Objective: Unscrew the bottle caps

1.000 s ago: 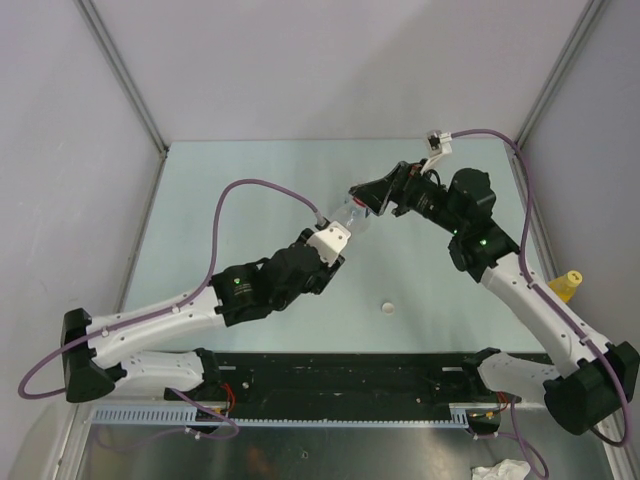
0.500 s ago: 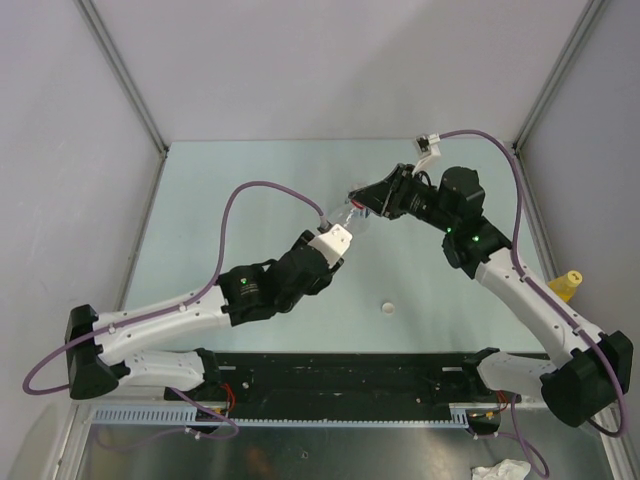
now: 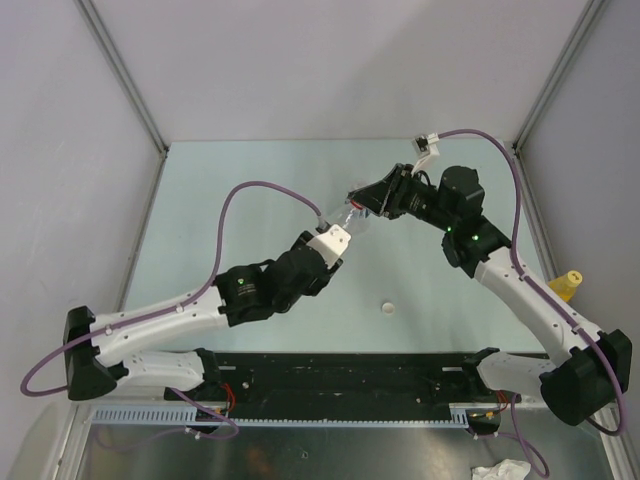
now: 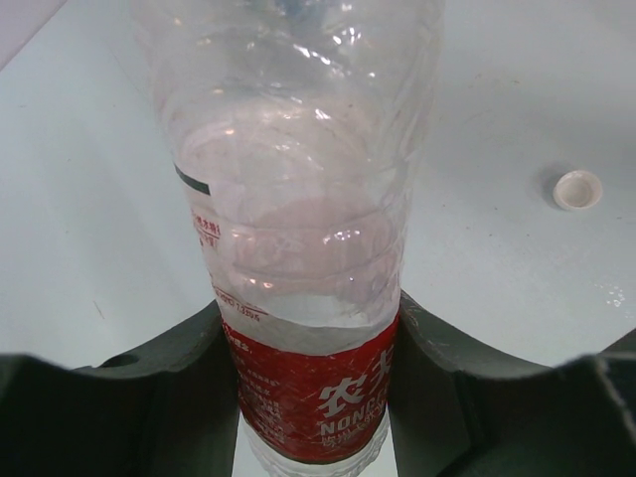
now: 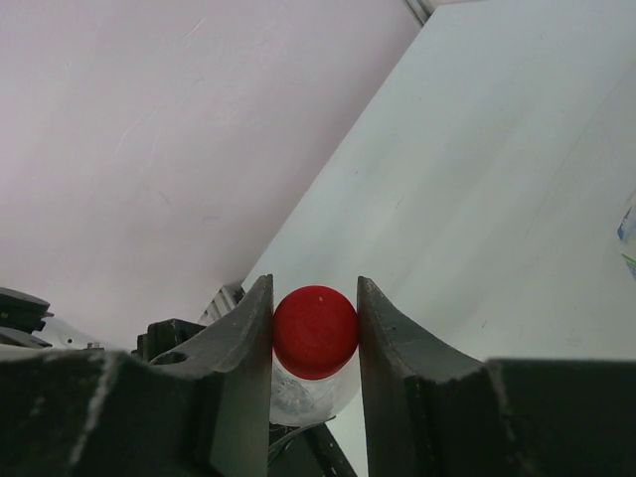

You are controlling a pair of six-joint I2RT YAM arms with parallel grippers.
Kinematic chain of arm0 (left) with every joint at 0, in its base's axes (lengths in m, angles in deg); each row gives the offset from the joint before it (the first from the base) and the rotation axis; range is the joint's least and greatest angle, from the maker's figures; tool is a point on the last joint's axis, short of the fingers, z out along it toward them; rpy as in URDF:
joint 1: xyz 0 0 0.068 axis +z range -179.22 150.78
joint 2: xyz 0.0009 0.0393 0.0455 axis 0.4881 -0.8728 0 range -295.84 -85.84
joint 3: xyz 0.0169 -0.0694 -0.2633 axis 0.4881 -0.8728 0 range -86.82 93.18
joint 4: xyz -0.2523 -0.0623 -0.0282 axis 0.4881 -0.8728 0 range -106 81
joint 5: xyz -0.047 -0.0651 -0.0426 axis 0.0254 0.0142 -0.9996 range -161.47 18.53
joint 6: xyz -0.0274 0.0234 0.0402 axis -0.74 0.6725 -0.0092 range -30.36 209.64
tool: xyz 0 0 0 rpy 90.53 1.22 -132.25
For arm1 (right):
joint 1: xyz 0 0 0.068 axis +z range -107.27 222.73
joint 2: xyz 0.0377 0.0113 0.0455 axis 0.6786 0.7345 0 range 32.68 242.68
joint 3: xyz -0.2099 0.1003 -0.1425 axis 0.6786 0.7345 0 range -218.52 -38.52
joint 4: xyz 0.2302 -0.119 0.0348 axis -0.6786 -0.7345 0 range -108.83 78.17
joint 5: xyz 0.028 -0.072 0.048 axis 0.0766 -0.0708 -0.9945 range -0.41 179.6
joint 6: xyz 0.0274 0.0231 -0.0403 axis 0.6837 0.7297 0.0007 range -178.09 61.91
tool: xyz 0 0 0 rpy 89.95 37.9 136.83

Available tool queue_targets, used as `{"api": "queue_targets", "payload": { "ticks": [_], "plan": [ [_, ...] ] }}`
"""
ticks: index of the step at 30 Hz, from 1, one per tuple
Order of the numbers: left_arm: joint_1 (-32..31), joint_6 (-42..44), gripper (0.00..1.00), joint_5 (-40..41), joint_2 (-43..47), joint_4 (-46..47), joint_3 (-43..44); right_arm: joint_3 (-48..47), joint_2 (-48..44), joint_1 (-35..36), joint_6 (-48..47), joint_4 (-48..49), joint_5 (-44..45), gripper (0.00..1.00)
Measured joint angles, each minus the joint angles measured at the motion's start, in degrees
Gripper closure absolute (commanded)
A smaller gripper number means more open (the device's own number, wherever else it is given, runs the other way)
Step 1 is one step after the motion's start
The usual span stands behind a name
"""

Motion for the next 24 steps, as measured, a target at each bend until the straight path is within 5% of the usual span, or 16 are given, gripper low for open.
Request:
{"api": "queue_targets", "payload": {
  "ticks": [13,24],
  "plan": [
    [1.3,-2.4,0.99,-12.5,9.2,4.7,-6.1,-0.1,-1.9,1.8,-3.4,2.6,-5.5,1.0],
    [3.8,-4.2,1.0,-28.9,15.5,11.1,-10.1,-0.4,-4.4,1.9,-7.4,7.8,-15.1,1.0]
  ]
}}
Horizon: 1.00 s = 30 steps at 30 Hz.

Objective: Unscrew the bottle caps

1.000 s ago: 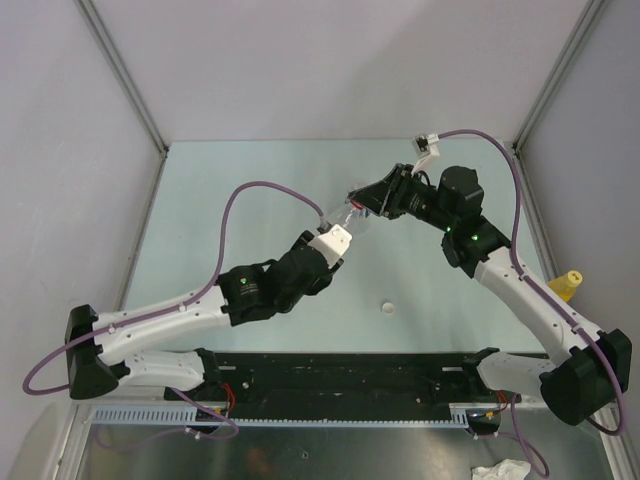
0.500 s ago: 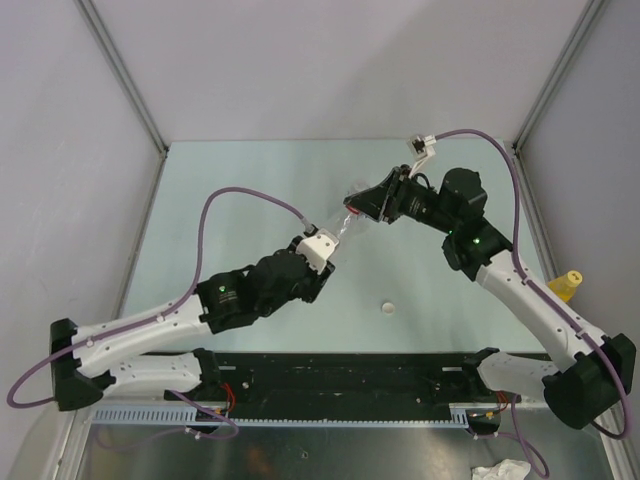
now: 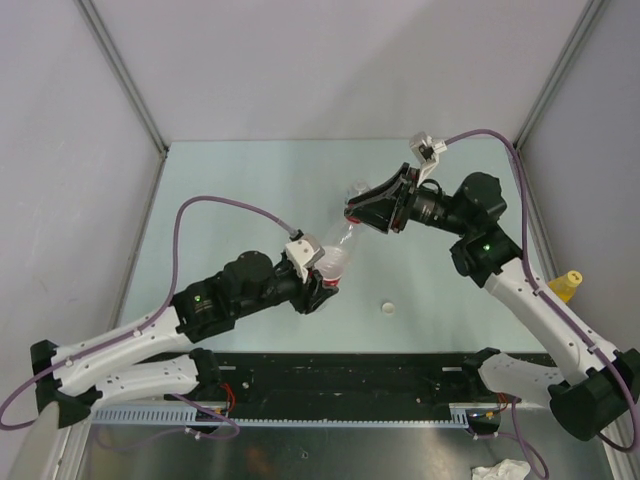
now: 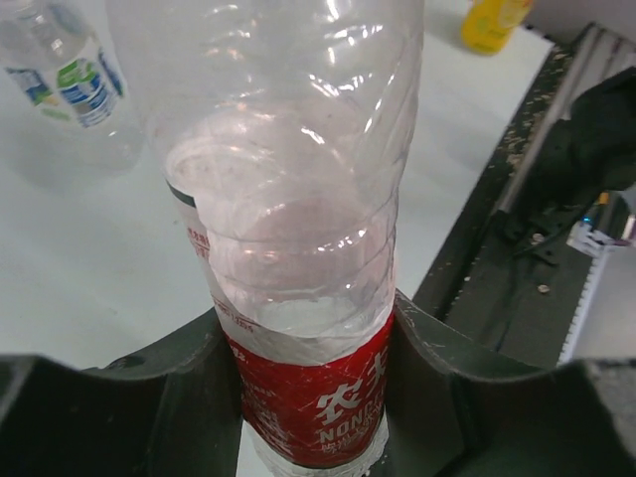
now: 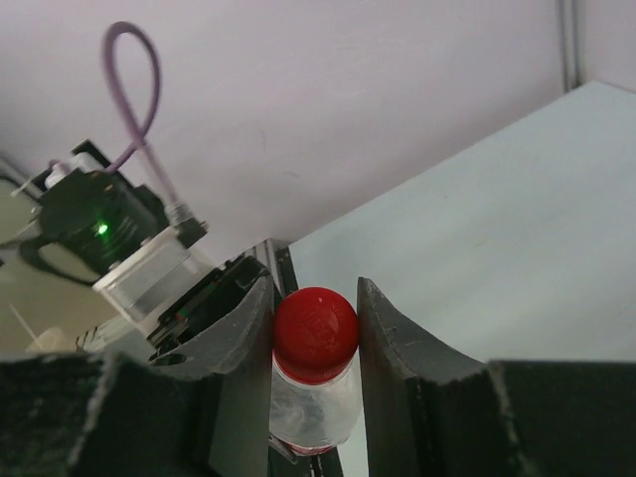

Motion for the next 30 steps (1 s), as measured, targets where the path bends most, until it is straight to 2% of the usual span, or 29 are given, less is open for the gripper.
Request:
{"api": "queue_targets", "payload": {
  "ticks": [8,17,22,27,28,30],
  "plan": [
    [4.0,-1.2,1.0,-16.0,4.8,5.9,-3.8,-0.1,-2.1,0.5,-1.7,5.4,-8.8,1.0],
    [8.9,-4.7,1.0,-33.9,6.4,13.6,-7.1,-0.1,-1.7,0.6,1.7,15.0,-17.1,1.0],
    [9.5,-6.2,1.0,-38.8,6.4,15.1,-7.1,-0.3,-1.1,0.7,4.2,19.6,-20.4,1.0],
    [9.9,-6.7,1.0,-40.3,6.4,15.5,-7.1,-0.4,-1.1,0.8,4.8,20.7,-20.9,1.0],
    [10.1,-6.8,1.0,-40.4,6.4,15.5,-7.1,-0.4,-1.1,0.8,4.8,20.7,-20.8,0.99],
    [10.3,-6.8,1.0,-40.3,6.4,16.1,-7.5,-0.4,-1.1,0.8,4.7,20.5,-20.4,0.87]
  ]
}}
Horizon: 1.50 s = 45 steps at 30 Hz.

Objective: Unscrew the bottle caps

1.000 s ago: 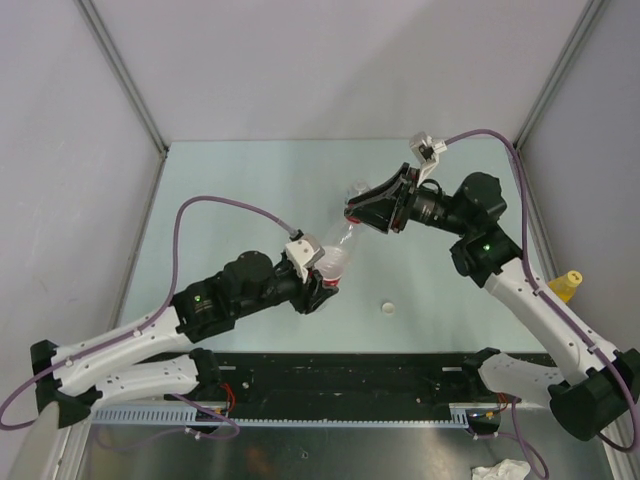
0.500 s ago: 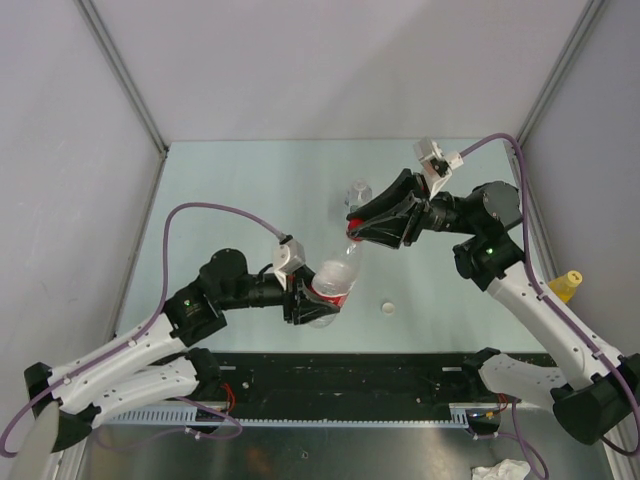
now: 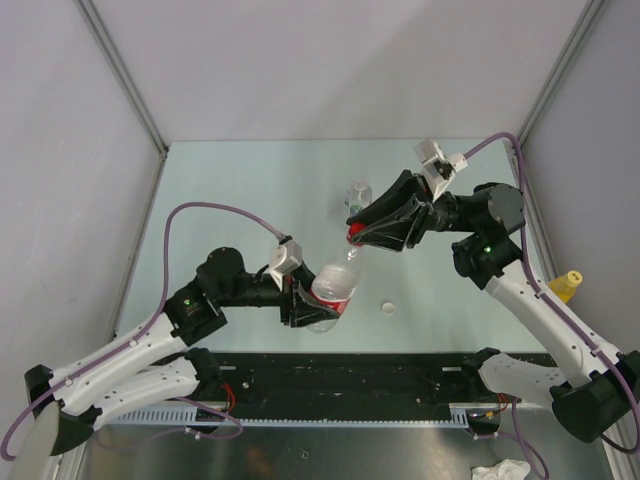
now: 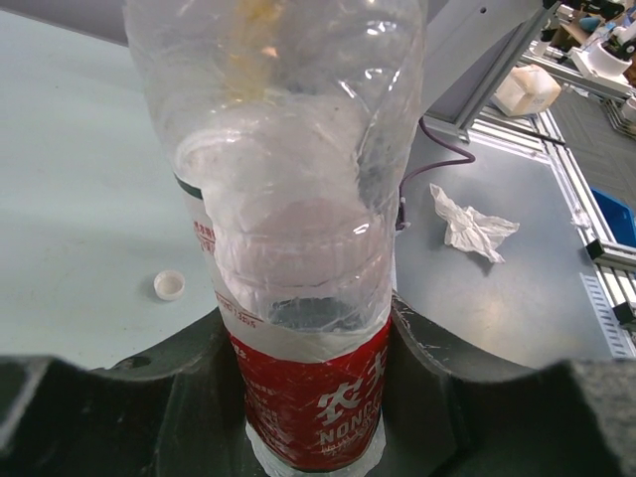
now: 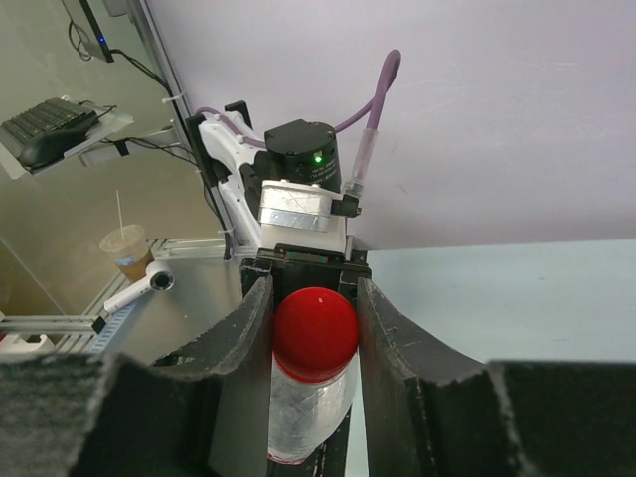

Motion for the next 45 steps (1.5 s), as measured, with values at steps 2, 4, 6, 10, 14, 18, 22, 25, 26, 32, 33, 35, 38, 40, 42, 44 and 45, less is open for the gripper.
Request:
{"api": "queue_targets", "payload": {
  "ticks": [2,4,6,10,14,18,22,25,26,32,33,35,38,40,42,44,45],
  "plan": [
    [0.2,0.0,1.0,0.2,0.0,0.4,-0.3,0.0,0.0,0.0,-0.4,-0.6,0.5,0.74],
    [0.4,0.1,1.0,0.9,0.0,0.4,-0.5,0.0,0.0,0.1,-1.1,-1.8,1.3,0.63],
    [0.5,0.3,1.0,2.3,-0.1,0.0,-0.6,0.0,-0.2,0.1,-2.4,-3.3,2.3,0.51],
    [1.0,1.4,1.0,4.7,-0.4,0.2,-0.6,0.0,-0.4,0.0,-4.9,-6.8,3.4,0.08],
    [1.8,2.3,1.0,5.9,-0.4,0.5,-0.6,0.2,-0.4,-0.2,-6.5,-9.4,4.1,0.01],
    [2.1,2.8,1.0,6.4,-1.0,0.7,-0.6,0.2,-0.5,-0.3,-6.8,-10.1,4.1,0.01],
    [2.1,3.3,1.0,7.0,-2.1,0.6,-0.6,0.2,-0.8,-0.6,-6.8,-10.5,4.4,0.01],
    [2.2,3.8,1.0,7.8,-2.5,0.5,-0.6,0.2,-1.3,-1.1,-6.7,-10.5,5.2,0.01],
    [2.2,3.9,1.0,8.0,-2.5,0.4,-0.6,0.2,-1.5,-1.4,-6.6,-10.4,5.5,0.01],
    [2.2,4.3,1.0,9.2,-2.9,0.1,-0.6,0.2,-2.2,-2.4,-5.6,-10.5,9.8,0.01],
    [2.2,4.3,1.0,9.6,-3.0,-0.1,-0.6,0.2,-2.3,-2.5,-5.2,-10.6,10.8,0.01],
    [2.2,4.4,1.0,10.8,-3.3,-0.6,-0.6,0.2,-2.3,-2.8,-4.4,-10.8,12.8,0.01],
    [2.2,4.8,1.0,13.1,-3.9,-2.0,-0.6,0.2,-2.3,-3.1,-3.3,-11.4,14.7,0.01],
    [2.2,5.1,1.0,15.3,-4.6,-3.4,-0.5,0.2,-2.3,-3.3,-2.7,-12.0,16.2,0.01],
    [2.2,5.2,1.0,17.8,-5.6,-4.9,-0.3,0.2,-2.2,-3.5,-2.1,-12.7,17.6,0.01],
    [2.2,5.3,1.0,20.5,-6.4,-6.6,0.0,0.2,-1.9,-3.6,-1.7,-13.5,19.0,0.01],
    [2.1,5.4,1.0,22.2,-6.8,-7.5,0.2,0.2,-1.7,-3.7,-1.5,-14.0,19.5,0.01]
  ]
}}
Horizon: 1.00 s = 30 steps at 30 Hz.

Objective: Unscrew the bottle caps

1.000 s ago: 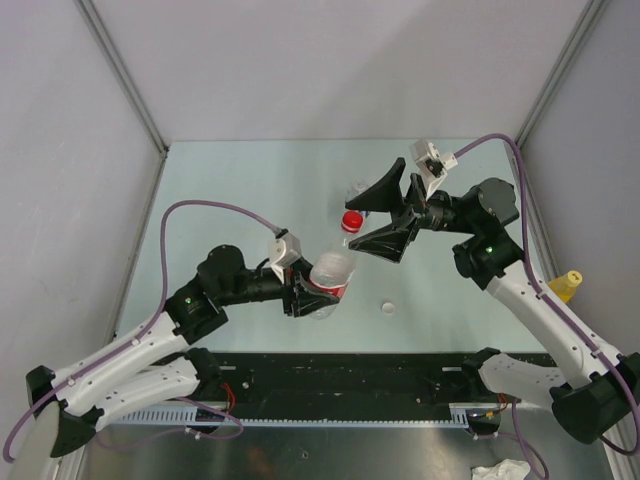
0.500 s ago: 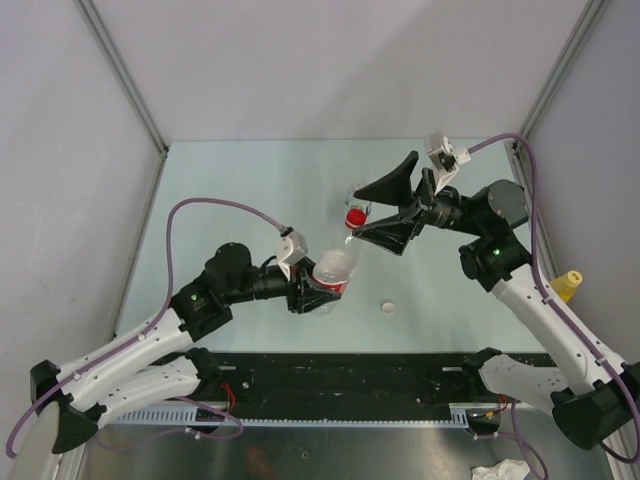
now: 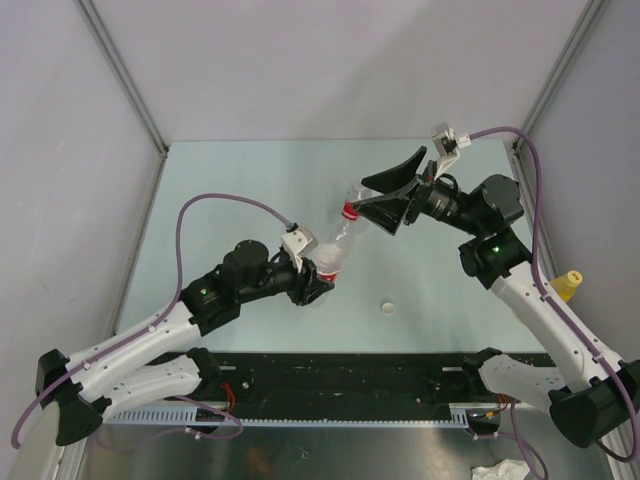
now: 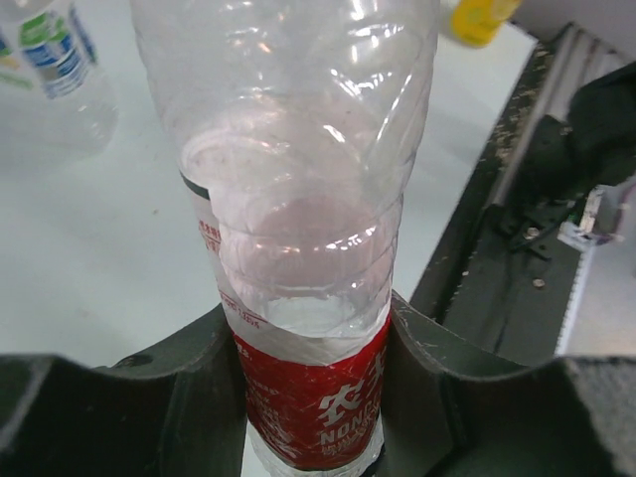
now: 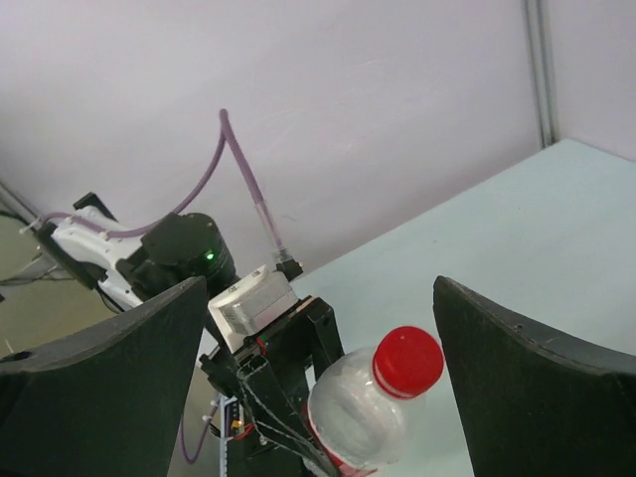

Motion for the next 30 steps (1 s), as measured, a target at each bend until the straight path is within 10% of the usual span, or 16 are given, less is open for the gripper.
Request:
{"api": "queue_targets", "payload": {
  "ticks": [16,30],
  "plan": [
    [-10.5,1.8,1.0,32.0,-9.0,-13.0,9.1,-2.1,6.6,-1.0,2.0,-15.8,10.8,0.12],
    [-13.4,1.8,1.0,42.6,-16.0,-18.7,13.3,-3.5,12.4,-1.0,3.5,-23.8,12.9,0.33]
  ]
}}
